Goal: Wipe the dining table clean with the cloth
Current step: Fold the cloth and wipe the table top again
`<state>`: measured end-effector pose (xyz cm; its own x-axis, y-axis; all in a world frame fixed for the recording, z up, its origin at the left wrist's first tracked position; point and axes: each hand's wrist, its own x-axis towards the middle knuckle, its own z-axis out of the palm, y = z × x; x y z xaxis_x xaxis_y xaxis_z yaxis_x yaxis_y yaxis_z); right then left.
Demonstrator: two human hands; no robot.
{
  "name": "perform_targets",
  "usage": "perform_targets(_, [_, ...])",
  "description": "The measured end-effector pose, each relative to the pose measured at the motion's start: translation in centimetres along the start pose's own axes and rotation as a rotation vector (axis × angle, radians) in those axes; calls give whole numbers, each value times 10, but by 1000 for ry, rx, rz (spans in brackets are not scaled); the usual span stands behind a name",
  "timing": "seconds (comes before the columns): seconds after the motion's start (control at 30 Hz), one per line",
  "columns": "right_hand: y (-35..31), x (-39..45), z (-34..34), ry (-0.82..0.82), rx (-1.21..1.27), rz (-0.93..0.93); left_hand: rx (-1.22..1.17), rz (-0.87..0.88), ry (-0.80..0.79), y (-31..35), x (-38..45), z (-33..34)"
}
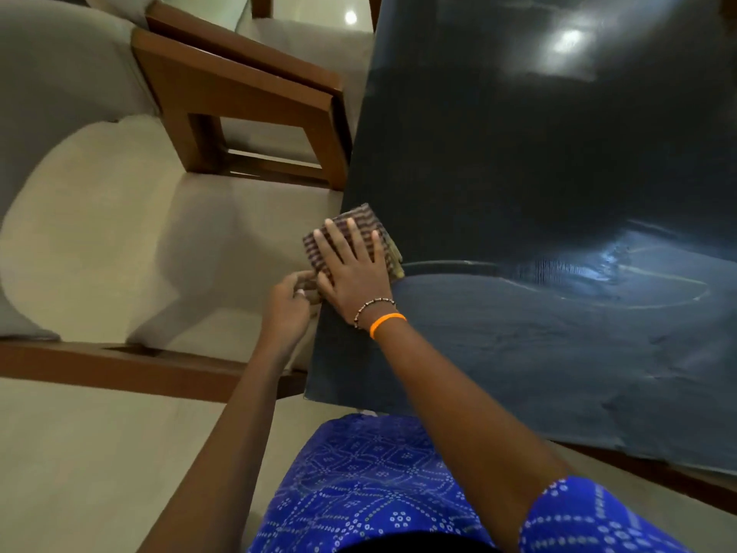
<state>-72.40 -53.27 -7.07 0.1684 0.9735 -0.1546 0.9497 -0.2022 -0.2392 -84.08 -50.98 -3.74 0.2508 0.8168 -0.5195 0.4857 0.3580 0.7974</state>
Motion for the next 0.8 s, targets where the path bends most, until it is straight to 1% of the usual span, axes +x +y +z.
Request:
perform_targets(0.07, [7,-4,0,7,7,-42,98,62,8,-1,-6,8])
perform_targets(0.13, [24,-12,-3,34,13,-39,239,135,63,0,-9,18])
perform_targets(0.17, [36,-20,-5,48,16,-12,304,158,94,0,-11,23])
perform_targets(0.23, [70,-38,-9,71,13,73,353,165,135,-2,-17,28])
perform_targets(0.37, [151,-79,-22,114,-45,315,254,129,123,-6,-25,25])
perform_targets(0.47, [210,-118,-32,147,-32,518,176,98,106,-5,-29,23])
perform_targets(0.57, [247,-156,-44,170,-3,677,95,60,77,-8,-34,17])
perform_targets(0.63, [250,-160,-46,182,24,751,5,26,55,-9,-34,14])
perform_targets(0.7, [233,-149,-43,193,48,794,-52,-5,44,-9,-34,11])
perform_targets(0.73, [219,-141,-39,186,49,780,-69,-15,37,-8,-34,10])
perform_targets(0.8, [185,-123,-30,157,23,674,-104,-28,1,-8,-35,8])
